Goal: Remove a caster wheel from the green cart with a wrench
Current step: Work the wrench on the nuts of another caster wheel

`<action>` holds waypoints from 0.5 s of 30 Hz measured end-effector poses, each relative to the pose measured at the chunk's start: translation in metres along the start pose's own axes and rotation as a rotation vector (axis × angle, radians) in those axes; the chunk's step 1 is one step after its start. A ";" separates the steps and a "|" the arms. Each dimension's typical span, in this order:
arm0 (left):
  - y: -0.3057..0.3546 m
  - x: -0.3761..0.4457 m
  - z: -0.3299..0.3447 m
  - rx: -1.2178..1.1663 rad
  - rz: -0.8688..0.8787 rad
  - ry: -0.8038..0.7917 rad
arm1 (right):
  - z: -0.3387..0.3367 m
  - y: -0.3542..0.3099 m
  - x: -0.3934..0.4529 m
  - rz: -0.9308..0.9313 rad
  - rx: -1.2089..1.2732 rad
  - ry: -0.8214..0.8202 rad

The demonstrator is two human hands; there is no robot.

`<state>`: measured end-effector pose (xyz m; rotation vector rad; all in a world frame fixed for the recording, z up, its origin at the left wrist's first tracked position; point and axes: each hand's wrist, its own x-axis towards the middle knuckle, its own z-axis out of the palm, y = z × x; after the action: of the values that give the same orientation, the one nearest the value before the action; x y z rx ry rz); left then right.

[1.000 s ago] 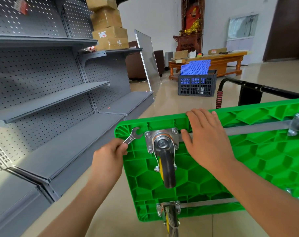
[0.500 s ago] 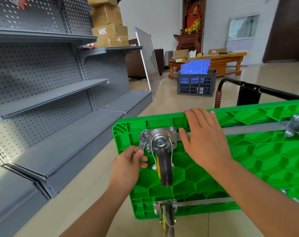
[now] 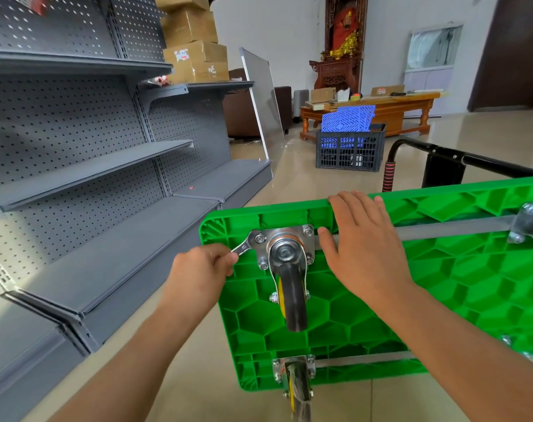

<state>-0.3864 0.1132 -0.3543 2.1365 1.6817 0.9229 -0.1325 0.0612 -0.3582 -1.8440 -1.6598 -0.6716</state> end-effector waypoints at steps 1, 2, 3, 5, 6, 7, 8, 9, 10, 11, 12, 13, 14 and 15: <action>0.003 0.002 -0.007 0.100 0.035 0.012 | 0.000 0.000 0.000 0.000 0.001 -0.002; 0.008 0.002 -0.013 0.224 0.069 0.035 | 0.000 0.000 0.000 -0.001 0.000 -0.006; 0.013 0.003 -0.018 0.350 0.122 0.080 | 0.000 0.000 0.000 -0.003 -0.002 -0.008; 0.021 0.002 -0.023 0.508 0.287 0.196 | -0.001 0.000 0.000 -0.012 -0.007 -0.003; 0.022 0.001 -0.024 0.547 0.355 0.224 | -0.001 0.001 0.000 -0.014 -0.007 -0.001; 0.021 0.000 -0.022 0.546 0.393 0.246 | -0.001 0.001 0.000 -0.014 -0.007 -0.001; 0.015 0.000 -0.019 0.512 0.405 0.274 | -0.002 0.001 0.000 -0.012 -0.006 0.000; 0.010 0.000 -0.016 0.443 0.364 0.271 | -0.002 0.001 0.000 -0.010 -0.006 0.002; 0.005 -0.002 -0.012 0.356 0.301 0.251 | -0.002 0.002 -0.001 -0.007 -0.007 0.003; 0.001 -0.004 -0.009 0.276 0.245 0.214 | -0.001 0.002 -0.001 -0.008 -0.008 0.006; -0.003 -0.007 -0.005 0.208 0.223 0.202 | -0.001 0.002 -0.001 -0.011 -0.008 0.006; -0.005 -0.011 -0.001 0.162 0.216 0.199 | -0.001 0.001 -0.001 -0.012 -0.008 0.005; -0.005 -0.013 0.002 0.134 0.206 0.199 | -0.002 0.001 -0.001 -0.014 -0.008 0.002; -0.006 -0.015 0.003 0.128 0.190 0.199 | -0.002 0.000 -0.001 -0.015 -0.009 -0.002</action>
<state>-0.3910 0.1017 -0.3643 2.3915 1.6904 1.1434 -0.1323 0.0589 -0.3575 -1.8404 -1.6762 -0.6851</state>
